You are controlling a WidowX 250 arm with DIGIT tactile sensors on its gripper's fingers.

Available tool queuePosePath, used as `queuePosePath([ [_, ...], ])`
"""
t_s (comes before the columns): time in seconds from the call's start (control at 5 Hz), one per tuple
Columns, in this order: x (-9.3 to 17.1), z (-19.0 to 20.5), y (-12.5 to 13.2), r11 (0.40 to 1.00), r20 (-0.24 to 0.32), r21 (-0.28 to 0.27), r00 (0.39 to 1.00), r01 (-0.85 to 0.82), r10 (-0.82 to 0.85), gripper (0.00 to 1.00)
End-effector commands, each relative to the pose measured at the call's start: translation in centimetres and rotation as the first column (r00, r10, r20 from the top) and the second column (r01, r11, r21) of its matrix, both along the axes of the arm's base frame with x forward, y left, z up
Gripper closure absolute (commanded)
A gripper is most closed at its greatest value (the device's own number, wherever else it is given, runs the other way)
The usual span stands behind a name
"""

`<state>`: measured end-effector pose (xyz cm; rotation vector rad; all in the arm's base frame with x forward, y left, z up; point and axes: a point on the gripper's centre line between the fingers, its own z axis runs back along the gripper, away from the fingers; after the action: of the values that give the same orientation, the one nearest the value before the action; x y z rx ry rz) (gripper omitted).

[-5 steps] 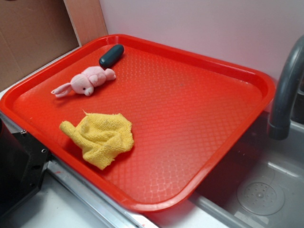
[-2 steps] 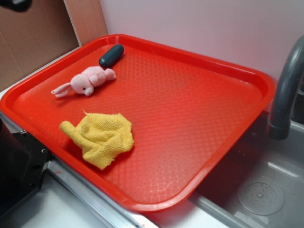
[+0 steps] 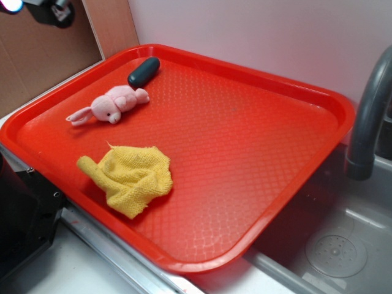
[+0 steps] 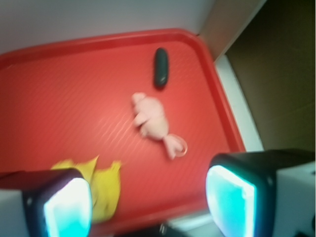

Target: Grab the plastic pickle.

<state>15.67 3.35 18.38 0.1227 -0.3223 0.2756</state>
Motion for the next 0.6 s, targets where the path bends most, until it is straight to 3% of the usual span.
queuePosePath([
  [0.0,4.7,-2.8,4.6,0.974,0.07,0.03,0.972,-0.226,0.223,0.0],
  [0.2,7.1,-5.2,6.2,0.975,0.066,-0.049,0.973,-0.218,0.221,0.0],
  [0.4,9.5,-7.6,7.3,0.973,0.045,-0.047,0.973,-0.226,0.228,0.0],
])
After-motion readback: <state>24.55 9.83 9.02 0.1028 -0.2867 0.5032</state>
